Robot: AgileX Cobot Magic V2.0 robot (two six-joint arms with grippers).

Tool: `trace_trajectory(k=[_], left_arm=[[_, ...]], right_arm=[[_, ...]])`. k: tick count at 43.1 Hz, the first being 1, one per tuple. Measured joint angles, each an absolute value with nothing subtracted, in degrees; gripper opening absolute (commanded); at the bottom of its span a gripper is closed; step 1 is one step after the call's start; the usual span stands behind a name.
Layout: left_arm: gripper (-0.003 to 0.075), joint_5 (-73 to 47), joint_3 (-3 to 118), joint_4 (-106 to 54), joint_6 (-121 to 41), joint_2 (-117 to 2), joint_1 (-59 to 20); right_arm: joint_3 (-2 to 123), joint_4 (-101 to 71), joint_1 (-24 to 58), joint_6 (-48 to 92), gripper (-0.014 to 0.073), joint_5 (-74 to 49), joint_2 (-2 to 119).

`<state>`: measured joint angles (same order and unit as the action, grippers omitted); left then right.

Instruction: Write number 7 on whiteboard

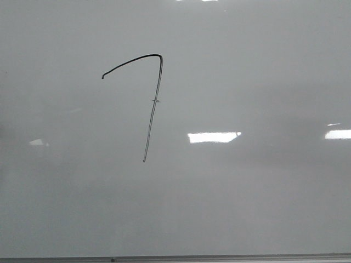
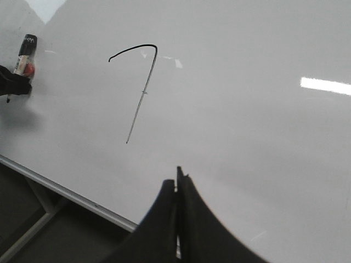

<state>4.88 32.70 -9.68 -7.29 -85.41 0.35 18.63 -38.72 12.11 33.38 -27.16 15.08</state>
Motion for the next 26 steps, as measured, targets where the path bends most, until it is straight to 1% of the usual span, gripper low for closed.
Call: trace_trajectory(k=[2,12,20,21,24,26], left_arm=[[0.0013,5.00,32.97,-9.82,-7.29,-86.21,0.35],[0.0246,4.88,33.25,-9.91,-7.29,-86.55,0.35],[0.0374,4.78,33.25,-10.34,-7.29,-86.55,0.42],[0.0401,4.78,33.25,-10.34,-7.29,-86.55,0.42],[0.0446,4.42,33.25,-10.34,-7.29,-86.66,0.42],[0.0457,4.11,33.25,-10.34,-7.29,-86.66,0.42]], right_arm=[[18.63,-38.72,12.11,33.38,-0.0069,-27.16,15.08],[18.63,-38.72,12.11,33.38,-0.0069,-27.16,15.08],[18.63,-38.72,12.11,33.26,-0.0069,-27.06,15.08],[18.63,-38.72,12.11,33.26,-0.0069,-27.06,15.08],[18.63,-38.72,12.11,33.26,-0.0069,-27.06,15.08],[18.63,-38.72,12.11,33.26,-0.0069,-27.06,15.08]])
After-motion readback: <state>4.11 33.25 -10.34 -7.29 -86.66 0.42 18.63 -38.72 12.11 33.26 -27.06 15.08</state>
